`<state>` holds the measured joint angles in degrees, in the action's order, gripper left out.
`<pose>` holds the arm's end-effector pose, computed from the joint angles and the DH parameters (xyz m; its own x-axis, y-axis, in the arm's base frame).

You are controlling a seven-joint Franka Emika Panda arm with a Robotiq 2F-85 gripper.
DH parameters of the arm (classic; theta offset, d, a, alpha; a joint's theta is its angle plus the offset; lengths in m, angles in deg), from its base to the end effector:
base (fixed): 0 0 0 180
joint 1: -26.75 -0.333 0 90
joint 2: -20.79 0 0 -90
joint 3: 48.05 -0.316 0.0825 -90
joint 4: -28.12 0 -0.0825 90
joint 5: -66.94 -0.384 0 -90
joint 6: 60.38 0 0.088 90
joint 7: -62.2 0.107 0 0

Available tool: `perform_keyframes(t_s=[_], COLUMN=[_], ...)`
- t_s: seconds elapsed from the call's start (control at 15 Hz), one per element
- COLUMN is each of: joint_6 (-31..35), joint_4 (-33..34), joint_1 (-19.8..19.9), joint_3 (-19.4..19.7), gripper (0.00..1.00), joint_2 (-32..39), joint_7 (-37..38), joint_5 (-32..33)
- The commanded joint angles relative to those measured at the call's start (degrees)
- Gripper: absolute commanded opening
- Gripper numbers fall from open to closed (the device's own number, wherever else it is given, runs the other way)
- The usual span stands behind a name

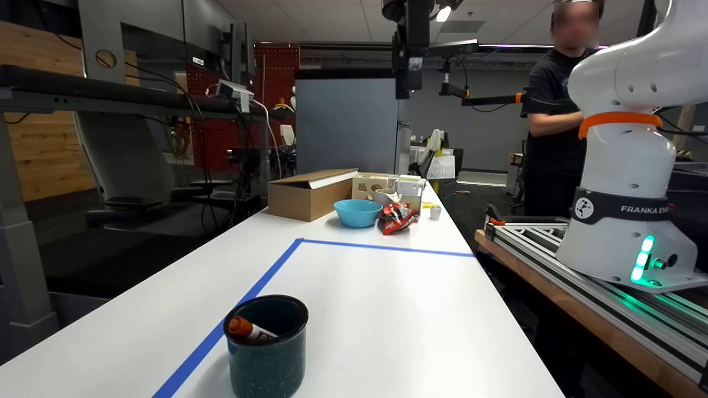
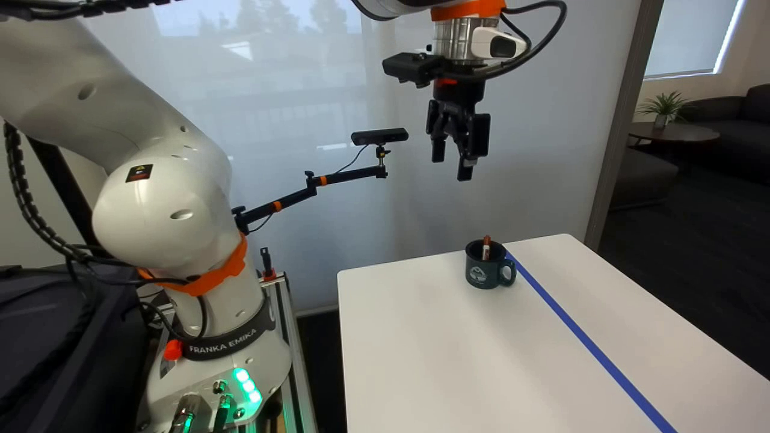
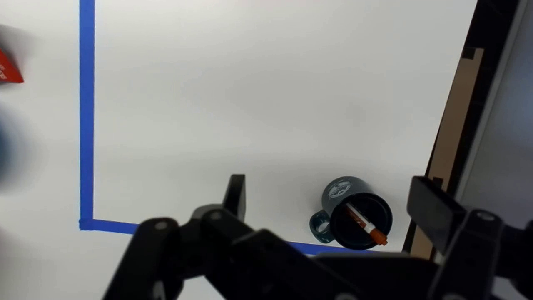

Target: Take the marker from the cup and place it on the table

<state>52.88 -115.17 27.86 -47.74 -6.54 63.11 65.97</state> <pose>0.3924 -0.0087 0.4467 0.9978 -0.0466 -0.0475 -0.0474 -0.9987 -0.0170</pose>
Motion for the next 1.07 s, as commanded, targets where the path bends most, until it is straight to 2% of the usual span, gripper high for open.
perform_keyframes(t_s=[0.0,0.6,0.67,1.0], joint_6=[7.95,32.47,28.56,31.53], joint_4=[-1.21,-4.85,-4.60,-4.59], joint_1=[0.63,0.37,-0.05,0.00], joint_3=[-0.38,0.84,0.56,0.86], gripper=[1.00,1.00,1.00,1.00], joint_2=[4.52,15.70,13.98,16.28], joint_7=[0.43,-15.20,-12.03,-14.67], joint_5=[2.20,13.22,10.30,11.70])
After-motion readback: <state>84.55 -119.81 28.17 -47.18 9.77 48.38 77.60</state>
